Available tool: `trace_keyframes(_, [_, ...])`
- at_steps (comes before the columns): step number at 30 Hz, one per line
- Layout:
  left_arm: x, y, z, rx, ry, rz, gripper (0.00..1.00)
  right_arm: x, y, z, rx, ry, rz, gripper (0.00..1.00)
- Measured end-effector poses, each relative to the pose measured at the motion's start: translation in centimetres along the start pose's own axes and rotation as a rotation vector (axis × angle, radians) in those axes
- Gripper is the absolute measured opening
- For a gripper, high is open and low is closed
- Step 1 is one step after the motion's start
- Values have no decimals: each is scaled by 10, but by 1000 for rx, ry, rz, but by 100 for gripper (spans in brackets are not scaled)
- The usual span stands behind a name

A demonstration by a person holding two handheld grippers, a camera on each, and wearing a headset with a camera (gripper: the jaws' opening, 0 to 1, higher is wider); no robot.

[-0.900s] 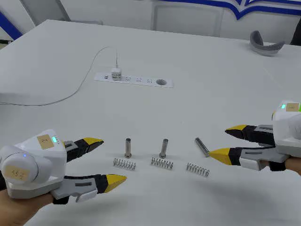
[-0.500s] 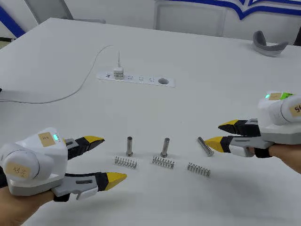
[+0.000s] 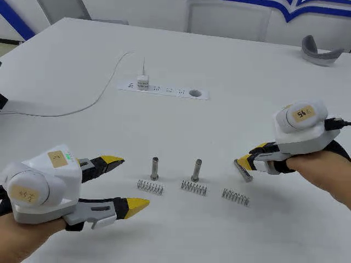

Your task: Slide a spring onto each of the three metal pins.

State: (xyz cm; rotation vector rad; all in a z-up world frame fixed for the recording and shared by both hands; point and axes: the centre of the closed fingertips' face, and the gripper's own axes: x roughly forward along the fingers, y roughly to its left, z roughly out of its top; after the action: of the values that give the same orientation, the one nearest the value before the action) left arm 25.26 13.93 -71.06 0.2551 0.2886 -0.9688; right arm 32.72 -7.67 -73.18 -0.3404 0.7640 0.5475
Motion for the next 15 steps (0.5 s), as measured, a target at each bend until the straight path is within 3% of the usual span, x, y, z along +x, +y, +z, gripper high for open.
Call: trace_keyframes(15, [1,-2,-4,-4,5,-7,60,26,-6,-11,64,96,-23,16])
